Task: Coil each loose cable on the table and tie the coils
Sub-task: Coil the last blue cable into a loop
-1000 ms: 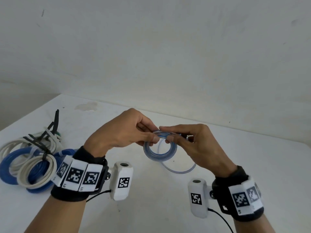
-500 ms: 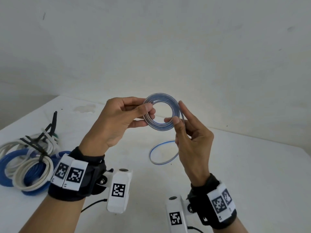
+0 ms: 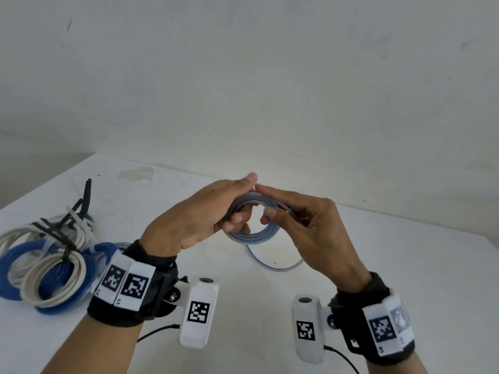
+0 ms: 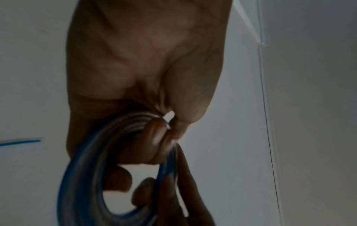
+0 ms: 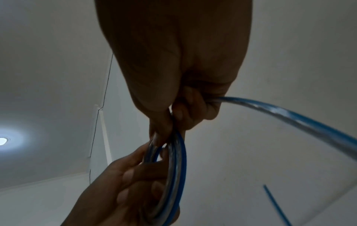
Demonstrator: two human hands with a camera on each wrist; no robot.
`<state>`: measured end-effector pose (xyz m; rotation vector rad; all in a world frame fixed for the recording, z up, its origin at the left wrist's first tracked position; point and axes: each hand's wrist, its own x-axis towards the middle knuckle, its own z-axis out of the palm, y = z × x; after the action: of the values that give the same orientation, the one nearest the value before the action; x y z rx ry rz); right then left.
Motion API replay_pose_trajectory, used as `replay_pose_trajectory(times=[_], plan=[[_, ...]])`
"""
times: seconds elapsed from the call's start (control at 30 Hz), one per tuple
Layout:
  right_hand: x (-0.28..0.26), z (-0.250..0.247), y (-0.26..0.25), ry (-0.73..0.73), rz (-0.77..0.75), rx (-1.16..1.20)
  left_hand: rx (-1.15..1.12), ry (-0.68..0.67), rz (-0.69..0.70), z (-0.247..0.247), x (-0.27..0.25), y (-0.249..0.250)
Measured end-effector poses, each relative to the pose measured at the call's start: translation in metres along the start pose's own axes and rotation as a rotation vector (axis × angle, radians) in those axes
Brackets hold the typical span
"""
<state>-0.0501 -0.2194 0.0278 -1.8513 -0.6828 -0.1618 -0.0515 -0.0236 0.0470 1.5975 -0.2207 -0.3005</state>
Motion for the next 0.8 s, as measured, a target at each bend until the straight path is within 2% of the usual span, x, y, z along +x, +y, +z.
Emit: replay_pose_trajectory(times=[0.1,0.23,0.3,0.4,0.5,0.6,0.7,0.8], plan=[[-0.001,-0.004,-0.003,-0.036,-0.003,-0.006,0.068,-0.01,-0.063,0.002,-0.002,0.004],[-0.001,0.0,-0.008,-0.008,-0.021,0.042,-0.048,0.021,-0.047,0.006,-0.004,0.008],[-0.001,0.005,-0.01,0.069,-0.031,0.102,-0.119,0.049,-0.014,0.005,-0.003,0.009],[-0.001,0.015,-0.011,0.258,-0.022,0.255,-0.343,0.123,0.049,-0.001,-0.002,0.014],[-0.002,0.034,-0.013,0.337,-0.025,0.304,-0.535,0.177,0.136,-0.002,-0.002,0.019],[-0.003,0.044,-0.014,0.42,-0.056,0.358,-0.585,0.188,0.175,0.009,0.002,0.016],[-0.001,0.027,-0.012,0.382,-0.048,0.281,-0.474,0.187,0.143,0.009,0.004,0.013],[0.001,0.0,-0.011,0.171,-0.025,0.169,-0.292,0.103,0.045,-0.003,0.001,0.011]])
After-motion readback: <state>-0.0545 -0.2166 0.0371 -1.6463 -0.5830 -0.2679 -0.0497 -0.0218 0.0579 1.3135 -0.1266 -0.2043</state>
